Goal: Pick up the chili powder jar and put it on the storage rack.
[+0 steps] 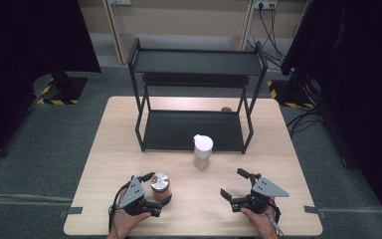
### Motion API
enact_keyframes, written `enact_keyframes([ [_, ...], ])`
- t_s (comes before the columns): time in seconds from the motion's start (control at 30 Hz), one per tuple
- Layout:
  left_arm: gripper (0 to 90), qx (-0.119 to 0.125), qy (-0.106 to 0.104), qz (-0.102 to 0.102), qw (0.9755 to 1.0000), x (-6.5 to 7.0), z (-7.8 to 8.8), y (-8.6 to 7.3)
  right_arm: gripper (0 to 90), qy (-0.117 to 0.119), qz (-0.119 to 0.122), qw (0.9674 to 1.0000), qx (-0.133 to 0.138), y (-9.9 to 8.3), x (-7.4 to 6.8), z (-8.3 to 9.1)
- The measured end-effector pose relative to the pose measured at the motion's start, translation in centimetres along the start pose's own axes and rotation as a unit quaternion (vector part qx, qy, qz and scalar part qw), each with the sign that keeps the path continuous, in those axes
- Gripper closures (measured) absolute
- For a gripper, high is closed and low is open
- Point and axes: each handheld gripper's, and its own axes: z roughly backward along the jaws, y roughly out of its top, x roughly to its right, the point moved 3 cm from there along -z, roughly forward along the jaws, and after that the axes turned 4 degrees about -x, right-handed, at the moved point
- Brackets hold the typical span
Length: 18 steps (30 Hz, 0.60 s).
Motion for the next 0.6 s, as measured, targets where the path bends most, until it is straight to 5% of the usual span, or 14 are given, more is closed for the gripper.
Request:
enact_keyframes([
  [0.17, 11.4, -0.009, -0.003, -0.001, 1.0000, -0.37, -0.34, 0.17, 0.4, 0.000, -0.001, 1.0000, 0.000, 0.00, 0.00, 0.00],
  [0.33, 30.0, -0.022, -0.006, -0.007, 0.9997, -0.37, -0.44, 0.50, 0.5, 0.002, -0.001, 1.0000, 0.000, 0.00, 0.02, -0.02],
  [0.6, 30.6, -0.021, 0.004, 0.001, 0.9998, 0.11, -0.31, 0.50, 0.5, 0.003, -0.001, 1.0000, 0.000, 0.00, 0.01, -0.03],
])
